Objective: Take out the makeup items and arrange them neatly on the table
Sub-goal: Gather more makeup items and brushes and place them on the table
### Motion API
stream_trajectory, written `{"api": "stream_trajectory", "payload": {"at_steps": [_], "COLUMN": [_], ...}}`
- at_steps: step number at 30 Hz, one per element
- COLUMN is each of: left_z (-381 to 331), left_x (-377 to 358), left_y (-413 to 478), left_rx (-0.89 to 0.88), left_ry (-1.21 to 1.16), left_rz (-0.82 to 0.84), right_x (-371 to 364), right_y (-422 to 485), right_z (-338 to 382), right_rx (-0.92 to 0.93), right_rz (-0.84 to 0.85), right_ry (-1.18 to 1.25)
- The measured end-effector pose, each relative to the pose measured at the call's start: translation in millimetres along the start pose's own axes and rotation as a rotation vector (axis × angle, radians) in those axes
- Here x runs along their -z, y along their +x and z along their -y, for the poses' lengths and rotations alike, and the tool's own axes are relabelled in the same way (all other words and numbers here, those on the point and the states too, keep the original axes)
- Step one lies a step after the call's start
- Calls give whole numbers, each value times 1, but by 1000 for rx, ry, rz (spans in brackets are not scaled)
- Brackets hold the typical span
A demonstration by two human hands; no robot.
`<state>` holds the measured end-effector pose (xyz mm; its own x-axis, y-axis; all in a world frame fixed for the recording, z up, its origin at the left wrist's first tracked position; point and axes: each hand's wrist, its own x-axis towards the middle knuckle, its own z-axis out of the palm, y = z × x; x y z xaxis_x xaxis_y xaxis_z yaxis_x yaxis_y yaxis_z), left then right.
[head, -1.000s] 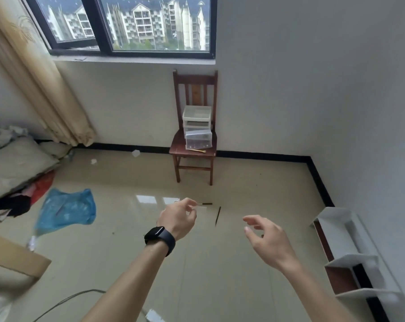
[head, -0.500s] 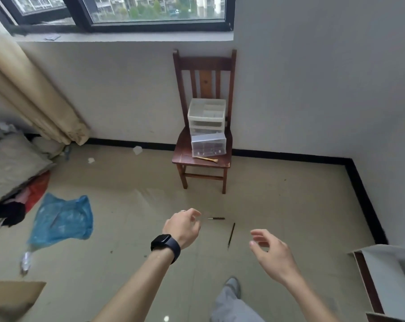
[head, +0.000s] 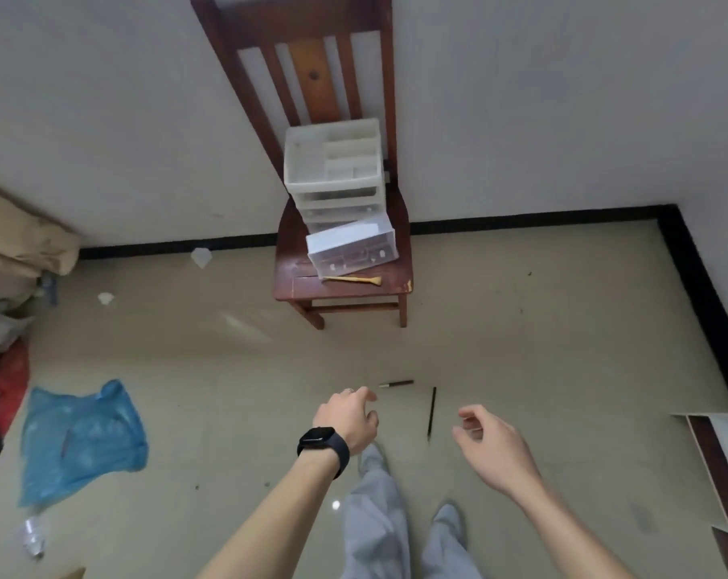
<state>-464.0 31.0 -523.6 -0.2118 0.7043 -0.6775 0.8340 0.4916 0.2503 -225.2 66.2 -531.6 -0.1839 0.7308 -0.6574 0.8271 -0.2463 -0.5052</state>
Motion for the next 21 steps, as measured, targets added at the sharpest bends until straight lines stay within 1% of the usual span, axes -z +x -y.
{"api": "stream_trajectory", "payload": {"at_steps": [4, 7, 9, 13, 17, 21], "left_z": [15, 32, 45, 66, 87, 102], "left_x": [-29, -66, -94, -174, -261, -334], "left_y": [93, 163, 207, 297, 380, 451], "left_rx": [-60, -86, -91, -107, -117, -144], "left_ry": [114, 191, 233, 309, 317, 316], "left_rz": [104, 174, 205, 253, 225, 197], "right_x": [-37, -76, -103, -171, -244, -307], "right_y": [73, 130, 168, 258, 337, 400], "right_z": [-25, -54, -75, -136, -202, -254], "right_rx": [-158, -245, -279, -318, -357, -347], "right_rz": [31, 62, 71, 118, 163, 148], "right_ry": [-17, -38, -39, -61, -80, -145]}}
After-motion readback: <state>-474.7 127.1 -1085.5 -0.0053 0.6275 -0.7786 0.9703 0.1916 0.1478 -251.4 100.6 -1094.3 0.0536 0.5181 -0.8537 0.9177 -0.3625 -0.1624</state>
